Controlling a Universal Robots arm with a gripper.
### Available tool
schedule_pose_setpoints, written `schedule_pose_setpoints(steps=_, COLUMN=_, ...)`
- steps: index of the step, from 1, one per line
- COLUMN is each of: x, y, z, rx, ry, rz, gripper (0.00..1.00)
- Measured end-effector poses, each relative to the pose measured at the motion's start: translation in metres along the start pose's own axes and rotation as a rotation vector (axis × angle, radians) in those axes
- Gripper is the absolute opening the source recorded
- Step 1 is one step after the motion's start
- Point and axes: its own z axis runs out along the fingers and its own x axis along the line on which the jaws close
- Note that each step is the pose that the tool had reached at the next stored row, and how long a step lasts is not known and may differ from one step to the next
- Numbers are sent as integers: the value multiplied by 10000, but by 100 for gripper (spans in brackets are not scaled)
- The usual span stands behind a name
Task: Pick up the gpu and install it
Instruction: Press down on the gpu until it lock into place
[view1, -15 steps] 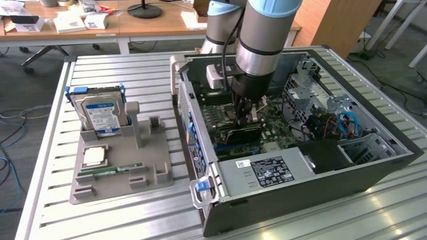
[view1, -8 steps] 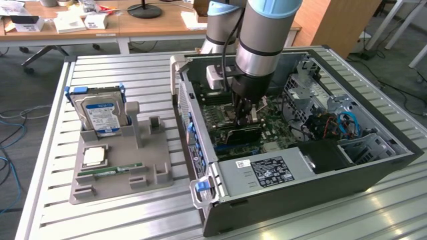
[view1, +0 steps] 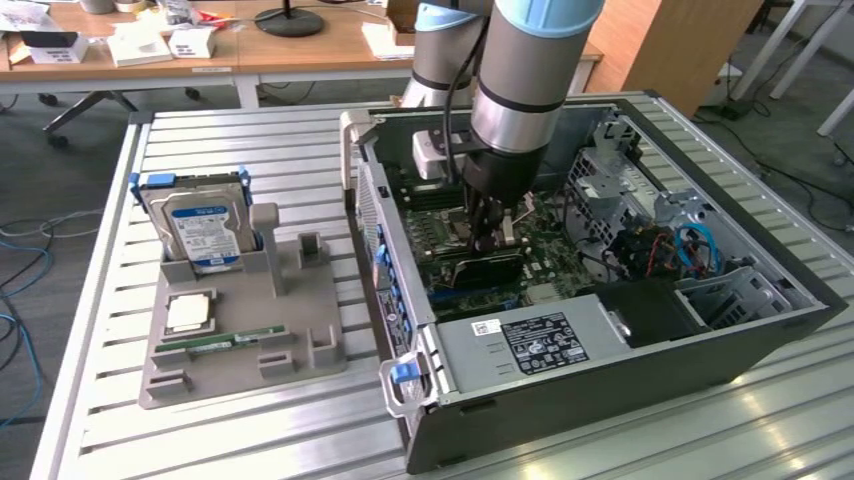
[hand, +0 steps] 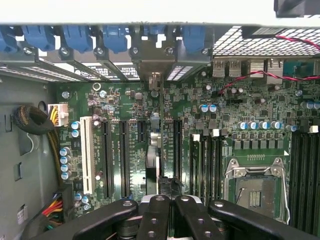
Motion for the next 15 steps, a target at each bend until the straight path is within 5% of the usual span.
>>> schedule_pose_setpoints(steps=15, x=0, y=1, z=10, rx=1, ry=-6, rz=0, gripper=11)
